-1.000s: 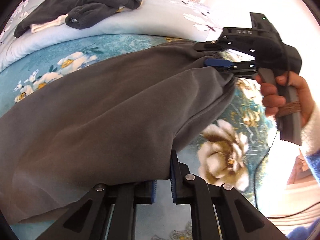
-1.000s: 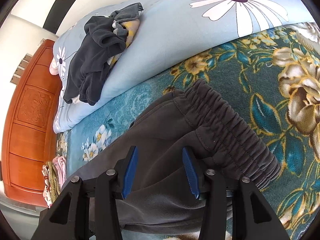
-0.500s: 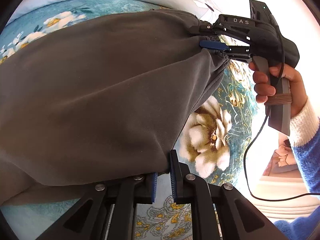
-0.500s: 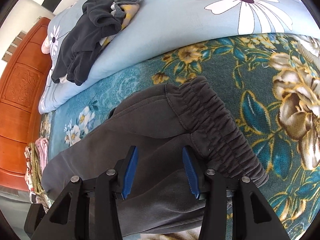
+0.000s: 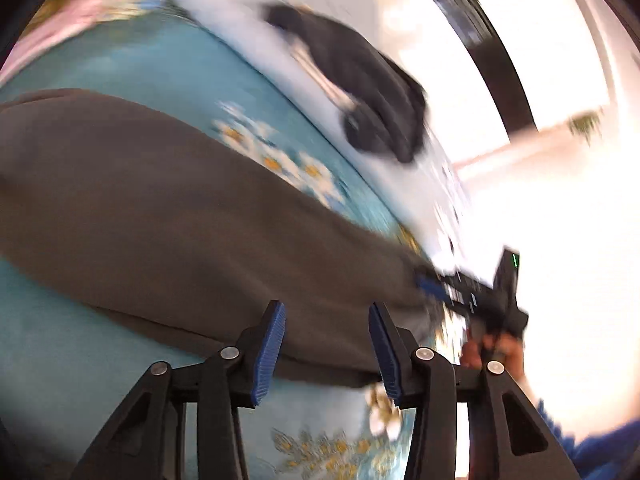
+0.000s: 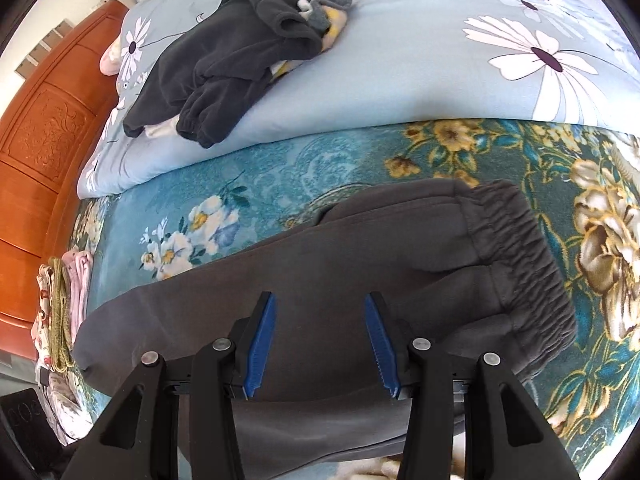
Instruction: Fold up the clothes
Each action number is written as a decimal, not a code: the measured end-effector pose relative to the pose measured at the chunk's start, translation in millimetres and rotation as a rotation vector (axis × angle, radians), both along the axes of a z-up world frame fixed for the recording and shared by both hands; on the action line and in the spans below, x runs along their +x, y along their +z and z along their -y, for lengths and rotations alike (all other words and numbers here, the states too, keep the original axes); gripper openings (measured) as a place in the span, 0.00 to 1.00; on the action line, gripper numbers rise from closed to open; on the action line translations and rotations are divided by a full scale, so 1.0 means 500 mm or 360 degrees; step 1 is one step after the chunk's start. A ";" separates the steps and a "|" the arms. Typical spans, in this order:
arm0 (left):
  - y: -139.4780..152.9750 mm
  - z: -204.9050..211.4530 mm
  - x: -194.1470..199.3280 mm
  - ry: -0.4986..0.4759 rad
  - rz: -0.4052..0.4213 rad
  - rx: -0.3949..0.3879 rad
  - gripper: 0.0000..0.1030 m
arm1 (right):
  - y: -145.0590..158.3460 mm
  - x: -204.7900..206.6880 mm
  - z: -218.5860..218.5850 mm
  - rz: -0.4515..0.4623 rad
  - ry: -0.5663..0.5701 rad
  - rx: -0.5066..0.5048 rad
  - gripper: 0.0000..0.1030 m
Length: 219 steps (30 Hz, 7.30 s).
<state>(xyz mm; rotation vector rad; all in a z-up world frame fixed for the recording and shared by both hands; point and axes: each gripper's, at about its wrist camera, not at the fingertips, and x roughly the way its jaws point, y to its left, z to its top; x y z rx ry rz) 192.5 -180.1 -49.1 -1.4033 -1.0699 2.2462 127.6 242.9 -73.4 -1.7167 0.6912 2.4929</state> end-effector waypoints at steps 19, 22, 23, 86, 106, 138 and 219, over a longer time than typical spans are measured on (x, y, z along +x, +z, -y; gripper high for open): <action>-0.185 0.365 0.005 0.1073 0.0490 -0.0020 0.59 | 0.034 -0.046 0.314 0.0090 0.0427 0.0151 0.46; -0.179 0.359 -0.009 0.1007 0.0399 -0.0016 0.50 | 0.033 -0.040 0.333 0.0112 0.0449 0.0167 0.46; -0.179 0.357 -0.013 0.0992 0.0395 -0.0041 0.44 | 0.031 -0.037 0.338 0.0122 0.0456 0.0169 0.46; 0.070 -0.476 0.036 -0.0982 -0.0457 -0.1402 0.86 | -0.064 0.098 -0.030 -0.0100 -0.0213 -0.0818 0.71; -0.024 -0.179 -0.069 -0.0147 0.0104 -0.0669 0.86 | -0.056 0.117 0.059 0.0157 -0.0041 -0.0920 0.71; 0.074 -0.322 -0.027 -0.0724 -0.0499 -0.0422 0.10 | 0.045 0.068 0.060 -0.0175 0.0199 -0.0846 0.09; -0.086 -0.017 -0.029 0.0162 0.0045 0.0695 0.76 | 0.169 -0.238 0.534 0.0045 0.0919 -0.1066 0.23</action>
